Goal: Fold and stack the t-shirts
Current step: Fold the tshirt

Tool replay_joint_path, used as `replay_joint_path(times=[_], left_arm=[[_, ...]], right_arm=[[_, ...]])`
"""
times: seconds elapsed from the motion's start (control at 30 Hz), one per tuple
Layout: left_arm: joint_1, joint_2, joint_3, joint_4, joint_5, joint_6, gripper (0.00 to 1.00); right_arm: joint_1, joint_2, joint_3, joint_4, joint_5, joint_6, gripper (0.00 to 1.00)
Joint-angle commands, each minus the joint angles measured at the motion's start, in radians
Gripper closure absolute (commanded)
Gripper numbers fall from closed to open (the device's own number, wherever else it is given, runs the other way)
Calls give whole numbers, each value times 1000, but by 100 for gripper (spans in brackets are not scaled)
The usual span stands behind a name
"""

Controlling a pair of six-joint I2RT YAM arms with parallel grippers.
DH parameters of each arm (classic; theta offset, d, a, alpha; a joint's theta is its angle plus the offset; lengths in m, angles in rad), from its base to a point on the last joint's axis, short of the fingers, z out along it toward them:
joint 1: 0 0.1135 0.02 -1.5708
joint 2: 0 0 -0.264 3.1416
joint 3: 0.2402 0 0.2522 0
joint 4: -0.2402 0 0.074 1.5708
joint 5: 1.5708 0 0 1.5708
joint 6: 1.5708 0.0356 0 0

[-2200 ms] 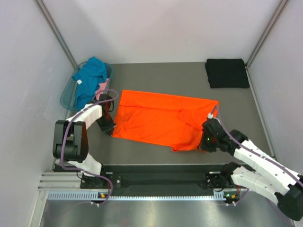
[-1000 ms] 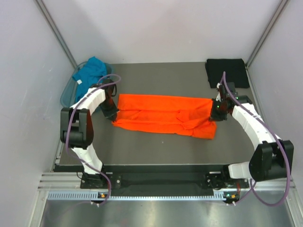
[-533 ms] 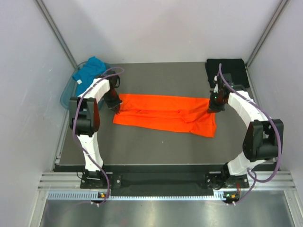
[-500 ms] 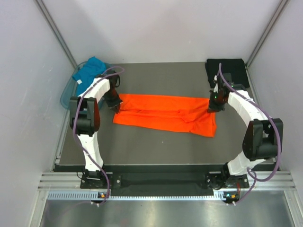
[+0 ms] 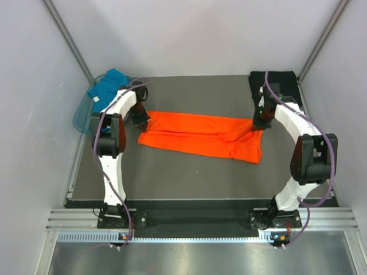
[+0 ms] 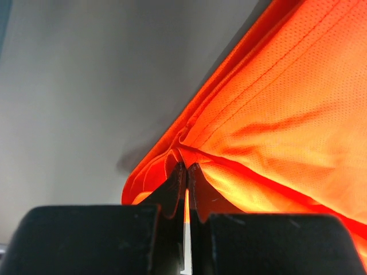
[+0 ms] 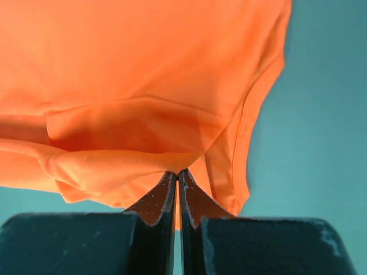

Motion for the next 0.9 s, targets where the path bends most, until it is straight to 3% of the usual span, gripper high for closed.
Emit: replay_joint_path(times=[0.0, 0.87], left_arm=[[-1, 27, 71, -37, 4, 21, 100], [-1, 59, 155, -4, 4, -2, 100]], right_arm=[[-18, 24, 65, 26, -2, -14, 100], [-25, 144, 137, 28, 12, -18, 100]])
